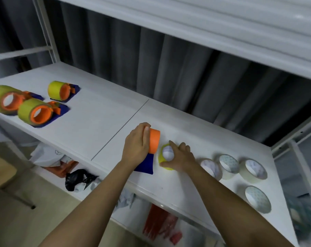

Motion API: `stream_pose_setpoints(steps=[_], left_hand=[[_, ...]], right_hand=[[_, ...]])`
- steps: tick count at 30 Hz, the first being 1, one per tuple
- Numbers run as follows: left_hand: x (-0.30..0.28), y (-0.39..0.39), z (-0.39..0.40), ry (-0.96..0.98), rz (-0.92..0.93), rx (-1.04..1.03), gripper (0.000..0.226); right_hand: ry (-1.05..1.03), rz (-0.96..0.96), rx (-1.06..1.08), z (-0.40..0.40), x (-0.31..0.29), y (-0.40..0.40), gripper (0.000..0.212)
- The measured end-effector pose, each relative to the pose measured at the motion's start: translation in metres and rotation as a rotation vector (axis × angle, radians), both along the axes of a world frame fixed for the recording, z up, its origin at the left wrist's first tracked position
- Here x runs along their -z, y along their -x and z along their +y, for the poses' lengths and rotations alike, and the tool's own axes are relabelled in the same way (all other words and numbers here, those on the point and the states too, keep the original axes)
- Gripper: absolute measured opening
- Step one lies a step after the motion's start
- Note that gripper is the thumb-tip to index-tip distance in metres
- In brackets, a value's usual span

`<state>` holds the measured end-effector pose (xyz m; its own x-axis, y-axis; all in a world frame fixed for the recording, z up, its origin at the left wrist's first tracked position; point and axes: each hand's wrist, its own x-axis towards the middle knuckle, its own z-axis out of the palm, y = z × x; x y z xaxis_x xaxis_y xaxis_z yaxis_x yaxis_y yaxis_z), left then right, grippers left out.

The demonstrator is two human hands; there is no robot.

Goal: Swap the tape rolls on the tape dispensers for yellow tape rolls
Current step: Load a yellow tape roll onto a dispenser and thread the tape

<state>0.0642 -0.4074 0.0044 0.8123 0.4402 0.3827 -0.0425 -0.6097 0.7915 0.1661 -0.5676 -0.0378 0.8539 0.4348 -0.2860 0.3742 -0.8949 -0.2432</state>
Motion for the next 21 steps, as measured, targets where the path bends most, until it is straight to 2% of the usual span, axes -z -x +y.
stream_pose_setpoints(steps=[2,4,6,9,11,14,15,17,21], left_hand=[[0.000,0.002,0.007,0.005,0.009,0.019,0.030],[0.002,0.007,0.016,0.027,-0.008,0.038,0.034],[0.000,0.013,0.030,0.033,-0.019,0.064,0.037],[-0.005,0.008,0.048,0.001,0.065,0.121,0.034],[-0.013,0.008,0.059,0.008,0.043,0.090,0.032],[-0.014,0.005,0.073,-0.046,0.015,0.095,0.034],[-0.014,0.006,0.077,-0.043,0.008,0.096,0.033],[-0.011,0.008,0.083,-0.021,-0.001,0.089,0.032],[-0.007,0.011,0.083,0.017,0.015,0.105,0.032]], right_hand=[[-0.076,0.079,0.061,0.006,-0.001,0.007,0.099],[-0.282,0.147,0.202,0.006,0.004,0.020,0.096],[-0.487,0.119,0.373,0.012,0.001,0.033,0.097],[-0.648,0.039,0.522,0.025,-0.008,0.039,0.093],[-0.785,0.041,0.495,0.038,-0.021,0.038,0.073],[-0.987,0.142,0.534,0.054,-0.031,0.044,0.031],[-1.037,0.166,0.545,0.058,-0.031,0.046,0.023],[-1.088,0.214,0.563,0.066,-0.033,0.053,0.030],[-1.108,0.292,0.598,0.079,-0.043,0.061,0.082]])
